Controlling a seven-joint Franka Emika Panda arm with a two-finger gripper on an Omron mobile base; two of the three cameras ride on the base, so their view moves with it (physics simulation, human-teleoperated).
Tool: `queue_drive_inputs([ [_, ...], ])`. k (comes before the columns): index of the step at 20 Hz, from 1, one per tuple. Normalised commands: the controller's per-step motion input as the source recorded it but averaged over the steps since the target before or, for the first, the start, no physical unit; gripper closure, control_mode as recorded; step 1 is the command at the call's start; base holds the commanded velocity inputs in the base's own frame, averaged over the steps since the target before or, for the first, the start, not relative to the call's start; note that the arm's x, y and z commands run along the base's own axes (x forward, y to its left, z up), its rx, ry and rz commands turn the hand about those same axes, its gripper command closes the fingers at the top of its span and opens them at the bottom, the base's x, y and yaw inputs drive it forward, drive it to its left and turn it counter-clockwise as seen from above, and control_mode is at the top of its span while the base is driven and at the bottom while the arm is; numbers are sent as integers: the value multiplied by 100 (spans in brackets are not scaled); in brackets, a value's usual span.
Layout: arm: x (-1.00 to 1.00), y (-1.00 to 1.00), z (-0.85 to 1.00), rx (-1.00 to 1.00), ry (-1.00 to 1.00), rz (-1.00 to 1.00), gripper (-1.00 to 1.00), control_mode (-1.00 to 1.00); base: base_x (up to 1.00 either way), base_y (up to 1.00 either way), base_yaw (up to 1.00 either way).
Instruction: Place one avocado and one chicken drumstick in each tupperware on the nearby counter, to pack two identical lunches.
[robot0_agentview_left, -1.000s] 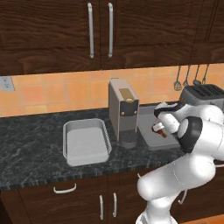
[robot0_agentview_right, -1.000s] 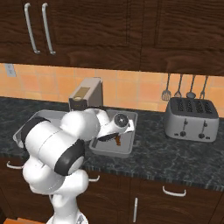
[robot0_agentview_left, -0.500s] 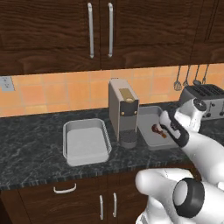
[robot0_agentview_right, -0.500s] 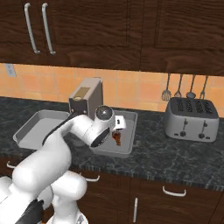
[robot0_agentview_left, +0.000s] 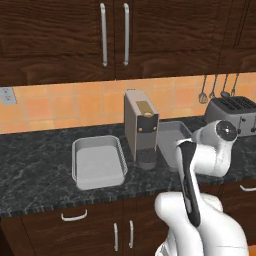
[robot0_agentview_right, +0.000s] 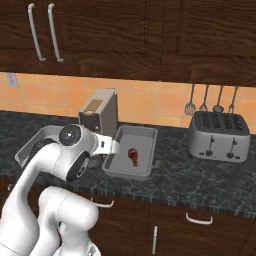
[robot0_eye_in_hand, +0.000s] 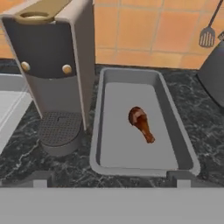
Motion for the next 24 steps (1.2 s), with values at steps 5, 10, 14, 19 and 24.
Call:
queue_drive_inputs([
  [5,-64,38,30,8,-1,-20,-100,-100,0,0,0],
  [10,-73,15,-72,0,-25,1,-100,-100,0,0,0],
  [14,-99,10,-75,0,-32,2,-100,-100,0,0,0],
  [19,-40,7,-37,0,-15,1,-100,100,-45,19,0],
  [24,0,0,0,0,0,0,-100,100,-55,-41,-14],
])
